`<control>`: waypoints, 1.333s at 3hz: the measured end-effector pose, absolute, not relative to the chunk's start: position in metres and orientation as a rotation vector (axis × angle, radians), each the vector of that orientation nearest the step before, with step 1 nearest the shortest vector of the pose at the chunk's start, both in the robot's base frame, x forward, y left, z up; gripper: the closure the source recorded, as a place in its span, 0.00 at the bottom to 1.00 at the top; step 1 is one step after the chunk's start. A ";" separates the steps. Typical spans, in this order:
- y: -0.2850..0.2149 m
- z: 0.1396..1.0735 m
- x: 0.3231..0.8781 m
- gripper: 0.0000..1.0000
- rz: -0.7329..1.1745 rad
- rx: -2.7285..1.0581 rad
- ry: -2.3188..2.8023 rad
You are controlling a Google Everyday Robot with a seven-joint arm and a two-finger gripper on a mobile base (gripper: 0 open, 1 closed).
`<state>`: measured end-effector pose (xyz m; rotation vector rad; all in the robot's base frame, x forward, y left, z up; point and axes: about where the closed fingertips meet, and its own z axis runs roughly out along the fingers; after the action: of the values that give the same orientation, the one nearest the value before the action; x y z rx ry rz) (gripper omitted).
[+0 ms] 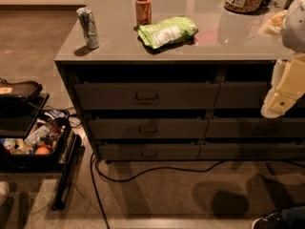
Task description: Open bottom drawer
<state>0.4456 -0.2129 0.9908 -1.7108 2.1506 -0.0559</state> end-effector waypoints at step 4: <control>-0.199 0.962 0.451 0.00 0.183 -1.622 2.020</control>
Offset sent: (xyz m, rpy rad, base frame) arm 0.0064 -0.0093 -0.0164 0.0950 -0.0019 0.0352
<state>0.4511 -0.1989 0.9617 -1.6219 2.0196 0.1828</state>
